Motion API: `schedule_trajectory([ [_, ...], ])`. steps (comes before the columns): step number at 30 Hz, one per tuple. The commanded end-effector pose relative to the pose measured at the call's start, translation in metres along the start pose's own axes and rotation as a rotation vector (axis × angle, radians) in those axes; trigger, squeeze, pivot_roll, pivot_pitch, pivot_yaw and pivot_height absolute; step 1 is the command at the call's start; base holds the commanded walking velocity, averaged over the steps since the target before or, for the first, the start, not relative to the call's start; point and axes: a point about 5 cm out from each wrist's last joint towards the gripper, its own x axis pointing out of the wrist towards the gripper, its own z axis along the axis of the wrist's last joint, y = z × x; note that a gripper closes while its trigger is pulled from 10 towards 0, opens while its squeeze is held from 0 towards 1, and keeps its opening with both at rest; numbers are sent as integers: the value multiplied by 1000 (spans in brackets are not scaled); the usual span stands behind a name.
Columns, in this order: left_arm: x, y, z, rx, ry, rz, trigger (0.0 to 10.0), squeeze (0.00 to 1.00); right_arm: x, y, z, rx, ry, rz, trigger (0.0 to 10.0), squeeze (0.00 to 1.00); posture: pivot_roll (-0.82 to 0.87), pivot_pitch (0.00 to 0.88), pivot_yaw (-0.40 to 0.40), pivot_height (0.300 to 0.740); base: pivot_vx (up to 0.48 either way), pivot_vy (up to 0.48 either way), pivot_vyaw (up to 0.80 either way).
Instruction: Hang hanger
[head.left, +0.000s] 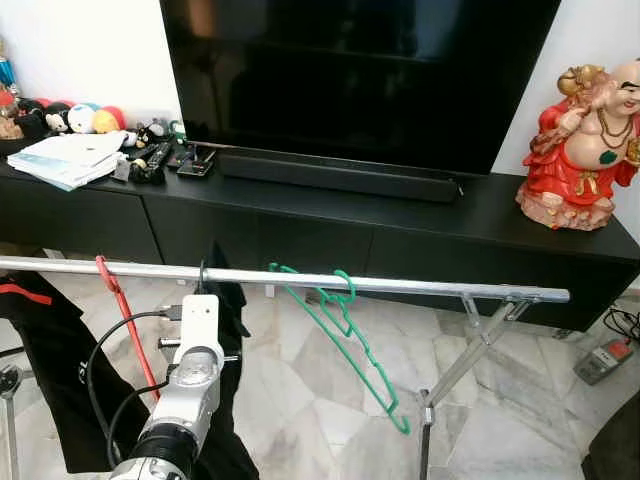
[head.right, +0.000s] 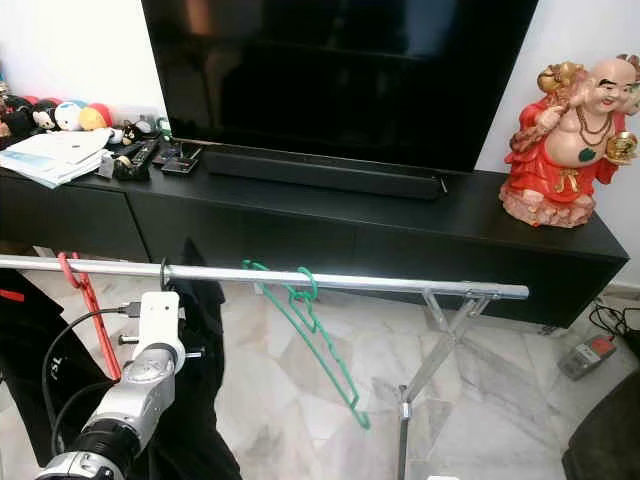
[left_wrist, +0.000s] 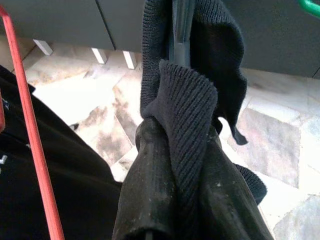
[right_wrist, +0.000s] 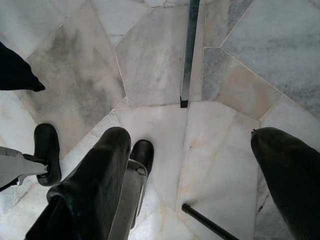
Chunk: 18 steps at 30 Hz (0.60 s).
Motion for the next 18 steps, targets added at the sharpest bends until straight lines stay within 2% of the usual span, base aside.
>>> schedule_trajectory([
  [1, 1, -4, 1, -25, 13, -24, 10000, 0, 0, -2, 0, -5, 9, -1, 10000, 0, 43, 0, -44, 740, 0, 0, 0],
  [8, -2, -11, -9, 18, 39, -83, 10000, 0, 0, 0, 0, -8, 9, 5, 10000, 0, 43, 0, -41, 740, 0, 0, 0],
  [14, -4, -11, -8, 17, 3, -91, 10000, 0, 0, 1, 0, -8, 9, 7, 10000, 0, 45, 0, -39, 740, 0, 0, 0],
  [15, -4, -10, -7, 10, -9, -73, 10000, 443, 0, 1, 0, -7, 9, 8, 10000, 0, 45, 0, -39, 740, 0, 0, 0],
  [16, -4, -10, -7, 10, -9, -73, 10000, 443, 0, 1, 0, -7, 9, 8, 10000, 0, 45, 0, -39, 740, 0, 0, 0],
  [17, -4, -9, -5, -3, -28, -64, 10000, 1000, 0, 1, 0, -7, 9, 8, 10000, 0, 48, 0, -39, 740, 0, 0, 0],
  [18, -5, -8, -4, -4, -38, -63, 10000, 1000, 0, 1, 0, -7, 9, 8, 10000, 0, 48, 0, -39, 740, 0, 0, 0],
])
